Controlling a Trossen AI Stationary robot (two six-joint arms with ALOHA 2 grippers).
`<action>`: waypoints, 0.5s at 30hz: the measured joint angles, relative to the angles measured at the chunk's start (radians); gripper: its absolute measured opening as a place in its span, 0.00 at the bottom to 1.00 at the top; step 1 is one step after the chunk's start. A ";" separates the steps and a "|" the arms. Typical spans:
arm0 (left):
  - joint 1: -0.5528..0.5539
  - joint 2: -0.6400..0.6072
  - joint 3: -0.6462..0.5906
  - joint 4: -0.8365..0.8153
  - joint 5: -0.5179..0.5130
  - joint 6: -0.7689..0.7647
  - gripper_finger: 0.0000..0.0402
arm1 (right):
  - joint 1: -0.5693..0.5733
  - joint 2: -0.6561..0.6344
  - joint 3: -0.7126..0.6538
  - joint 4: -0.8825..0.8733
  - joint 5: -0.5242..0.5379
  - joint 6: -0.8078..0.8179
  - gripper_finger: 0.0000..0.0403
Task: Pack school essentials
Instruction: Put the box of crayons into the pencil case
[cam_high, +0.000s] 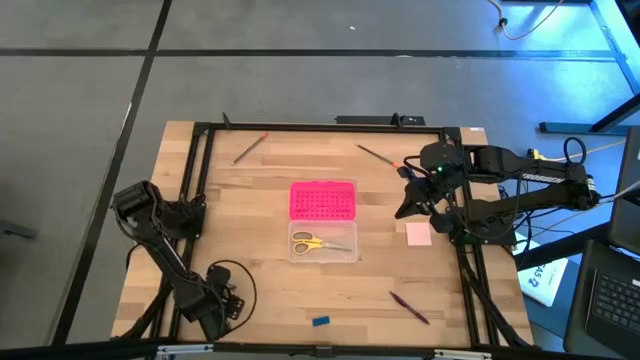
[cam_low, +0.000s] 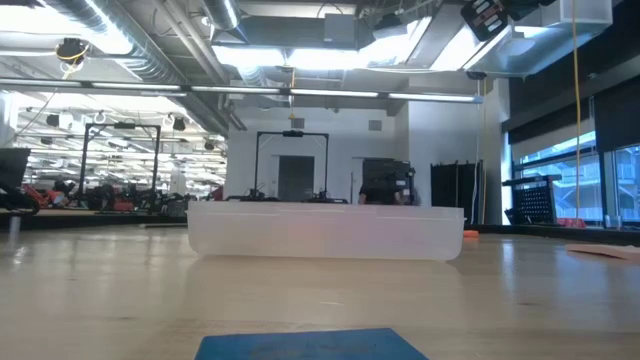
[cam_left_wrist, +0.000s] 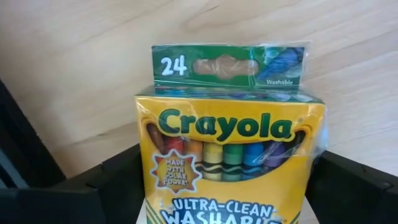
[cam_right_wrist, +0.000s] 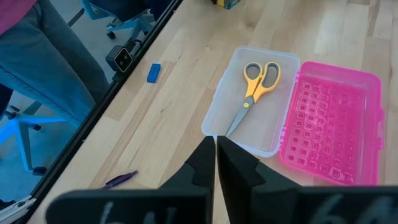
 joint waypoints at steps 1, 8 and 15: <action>0.000 0.000 0.000 0.001 0.000 0.000 0.87 | 0.000 0.000 0.000 0.000 0.000 0.000 0.05; 0.007 0.000 0.000 0.002 0.007 0.002 0.78 | 0.000 0.000 0.000 0.000 0.000 0.000 0.05; 0.025 0.000 0.000 0.000 0.017 0.040 0.77 | 0.000 0.000 0.000 0.000 0.000 0.000 0.05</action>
